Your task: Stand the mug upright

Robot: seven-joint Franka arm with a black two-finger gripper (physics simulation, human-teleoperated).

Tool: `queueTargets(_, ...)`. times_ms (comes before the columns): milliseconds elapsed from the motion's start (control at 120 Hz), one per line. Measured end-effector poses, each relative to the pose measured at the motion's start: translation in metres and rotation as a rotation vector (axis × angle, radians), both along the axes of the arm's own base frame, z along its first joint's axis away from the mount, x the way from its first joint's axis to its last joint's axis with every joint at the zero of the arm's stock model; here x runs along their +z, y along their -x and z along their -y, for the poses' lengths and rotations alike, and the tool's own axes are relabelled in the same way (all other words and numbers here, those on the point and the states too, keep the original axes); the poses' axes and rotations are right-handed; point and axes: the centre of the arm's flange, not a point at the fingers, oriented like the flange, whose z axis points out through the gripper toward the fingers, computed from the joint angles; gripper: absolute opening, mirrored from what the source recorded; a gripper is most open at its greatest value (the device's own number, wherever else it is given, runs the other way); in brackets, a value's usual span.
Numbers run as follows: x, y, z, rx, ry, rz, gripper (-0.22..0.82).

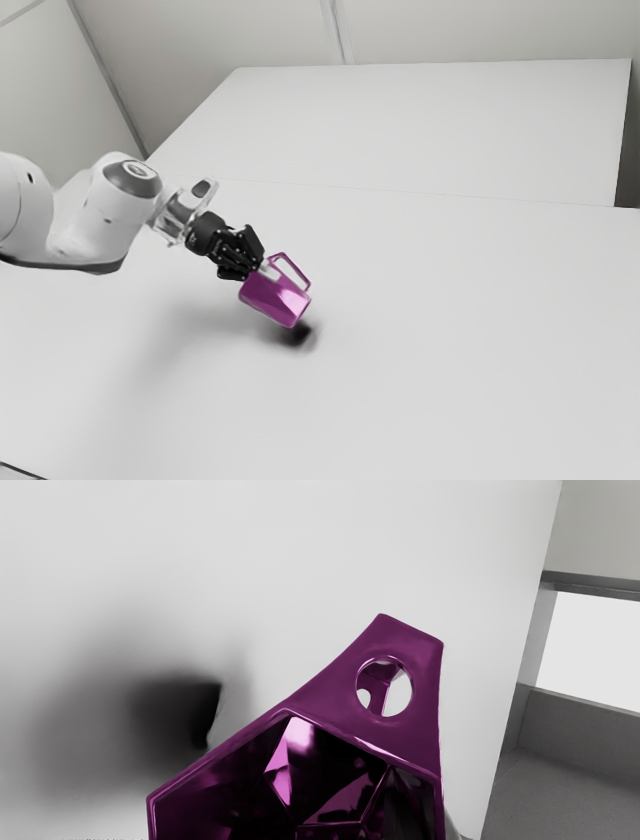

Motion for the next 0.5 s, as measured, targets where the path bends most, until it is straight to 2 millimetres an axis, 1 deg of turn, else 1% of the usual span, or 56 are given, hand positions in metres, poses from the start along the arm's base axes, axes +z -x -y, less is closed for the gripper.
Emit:
queueTargets(58,0.012,-0.001,-0.001,0.004,-0.057,0.026,-0.18)
queueTargets(125,0.020,-0.003,-0.003,0.008,-0.127,0.040,-0.18)
queueTargets(258,0.028,-0.001,-0.005,0.021,-0.291,0.046,-0.18)
queueTargets(392,0.034,0.000,0.010,-0.010,-0.492,0.050,-0.18)
queueTargets(500,0.040,0.000,0.025,-0.019,-0.617,0.052,-0.18)
